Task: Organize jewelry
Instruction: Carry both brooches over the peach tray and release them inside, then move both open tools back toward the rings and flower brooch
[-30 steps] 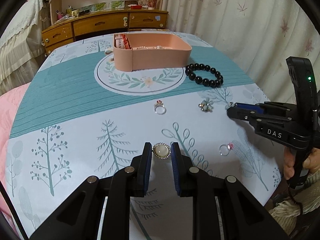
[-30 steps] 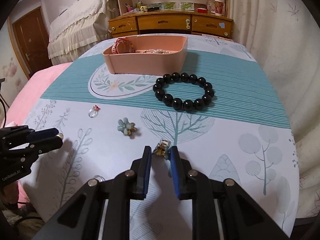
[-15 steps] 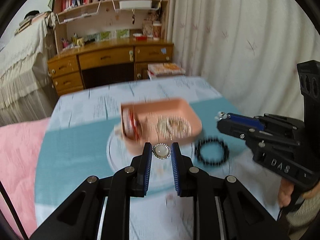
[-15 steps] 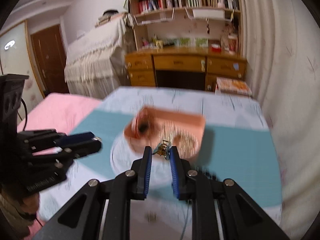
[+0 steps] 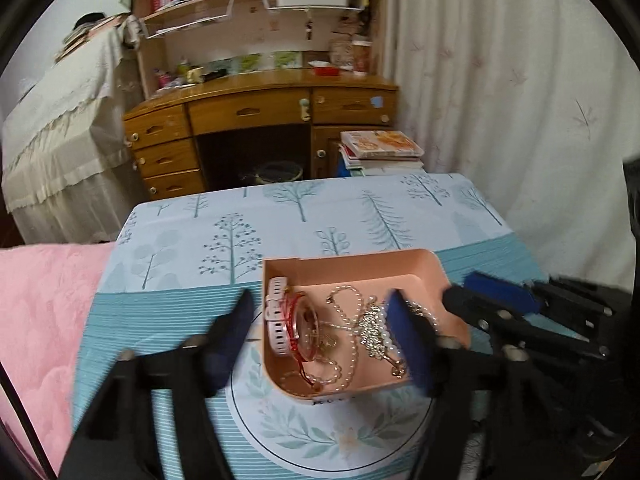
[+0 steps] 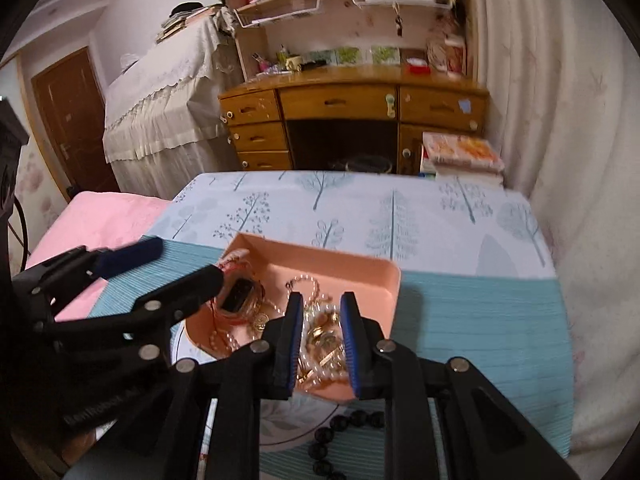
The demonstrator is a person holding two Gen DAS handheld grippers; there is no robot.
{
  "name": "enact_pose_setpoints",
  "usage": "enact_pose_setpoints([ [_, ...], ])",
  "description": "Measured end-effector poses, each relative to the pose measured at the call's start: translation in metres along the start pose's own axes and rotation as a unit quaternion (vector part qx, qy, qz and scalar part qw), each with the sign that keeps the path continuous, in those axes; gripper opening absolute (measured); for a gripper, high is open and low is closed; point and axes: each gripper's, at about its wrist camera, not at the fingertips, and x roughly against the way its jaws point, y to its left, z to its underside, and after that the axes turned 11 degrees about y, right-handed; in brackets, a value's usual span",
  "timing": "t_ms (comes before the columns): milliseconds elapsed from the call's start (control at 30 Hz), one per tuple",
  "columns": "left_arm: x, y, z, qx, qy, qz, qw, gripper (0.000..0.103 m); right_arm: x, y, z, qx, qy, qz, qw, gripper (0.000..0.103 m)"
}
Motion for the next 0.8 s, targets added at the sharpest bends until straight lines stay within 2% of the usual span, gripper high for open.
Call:
enact_pose_setpoints([
  [67, 0.005, 0.009, 0.005, 0.017, -0.015, 0.008, 0.9997, 0.083, 0.0, -0.001, 0.008, 0.0, 0.001, -0.002, 1.0, 0.026],
  [267, 0.022, 0.019, 0.02, 0.032, -0.039, 0.006, 0.9987, 0.087, 0.013, 0.002, 0.032, 0.004, -0.002, 0.003, 1.0, 0.026],
  [467, 0.04, 0.02, 0.037, 0.031, -0.032, 0.02, 0.9988, 0.087, 0.032, 0.004, 0.048, -0.003, -0.007, 0.002, 1.0, 0.026],
  [600, 0.054, 0.025, 0.048, 0.034, -0.025, 0.0, 0.9991, 0.087, 0.044, 0.003, 0.054, -0.006, -0.001, 0.003, 1.0, 0.026],
  [800, 0.068, 0.042, 0.063, 0.05, -0.018, 0.001, 0.9986, 0.087, 0.065, 0.003, 0.062, -0.01, -0.009, -0.013, 1.0, 0.026],
])
